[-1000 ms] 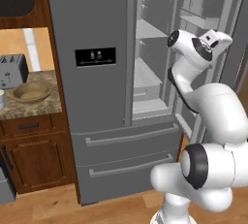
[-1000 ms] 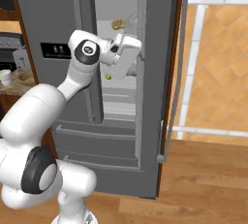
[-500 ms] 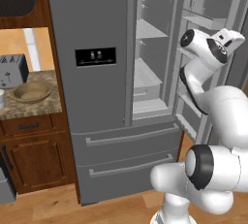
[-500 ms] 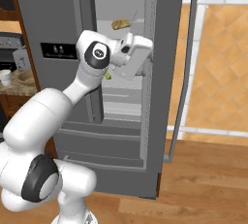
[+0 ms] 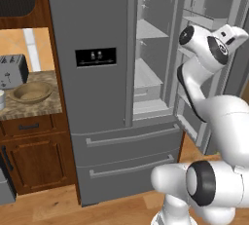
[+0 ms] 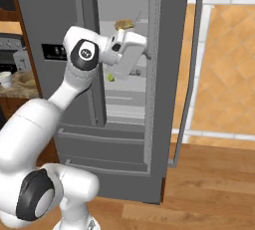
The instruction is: Grab a lemon wedge from the fridge and one ice cube from the ice bowl, and put them in the glass of lemonade.
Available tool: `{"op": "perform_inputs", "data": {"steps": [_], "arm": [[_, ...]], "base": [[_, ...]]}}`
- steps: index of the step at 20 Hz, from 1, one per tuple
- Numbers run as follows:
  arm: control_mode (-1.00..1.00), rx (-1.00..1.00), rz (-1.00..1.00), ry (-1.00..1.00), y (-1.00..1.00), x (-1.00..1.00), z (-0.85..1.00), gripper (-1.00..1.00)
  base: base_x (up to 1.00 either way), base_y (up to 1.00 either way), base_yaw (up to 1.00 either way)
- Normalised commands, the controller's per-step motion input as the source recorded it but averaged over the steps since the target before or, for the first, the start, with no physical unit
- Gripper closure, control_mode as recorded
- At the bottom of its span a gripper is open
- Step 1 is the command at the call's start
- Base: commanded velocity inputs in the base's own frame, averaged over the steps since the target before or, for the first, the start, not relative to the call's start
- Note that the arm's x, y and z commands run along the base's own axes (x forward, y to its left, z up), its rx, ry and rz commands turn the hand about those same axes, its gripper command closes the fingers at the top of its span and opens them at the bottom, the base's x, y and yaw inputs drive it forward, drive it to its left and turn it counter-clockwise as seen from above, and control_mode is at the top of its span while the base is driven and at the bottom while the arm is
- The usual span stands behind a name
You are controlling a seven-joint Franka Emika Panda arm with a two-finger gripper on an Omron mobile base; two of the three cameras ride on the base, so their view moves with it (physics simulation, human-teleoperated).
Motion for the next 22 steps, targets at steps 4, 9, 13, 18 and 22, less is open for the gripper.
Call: {"op": "perform_inputs", "data": {"steps": [4,9,13,18,22], "arm": [[-1.00,0.07,0.00,-0.22,0.59,-0.10,0.09,-1.00],[-1.00,0.21,0.00,-0.34,0.67,-0.01,-0.15,-1.00],[-1.00,0.18,0.00,-0.26,0.94,0.00,-0.09,-1.00],[-1.00,0.12,0.02,-0.11,1.00,0.00,-0.04,-1.00],[-1.00,0.10,0.18,0.00,1.00,0.20,-0.15,-1.00]], "base": [[0.00,0.00,0.00],[0.00,0.00,0.00],[0.00,0.00,0.00],[0.00,0.00,0.00],[0.00,0.00,0.00]]}}
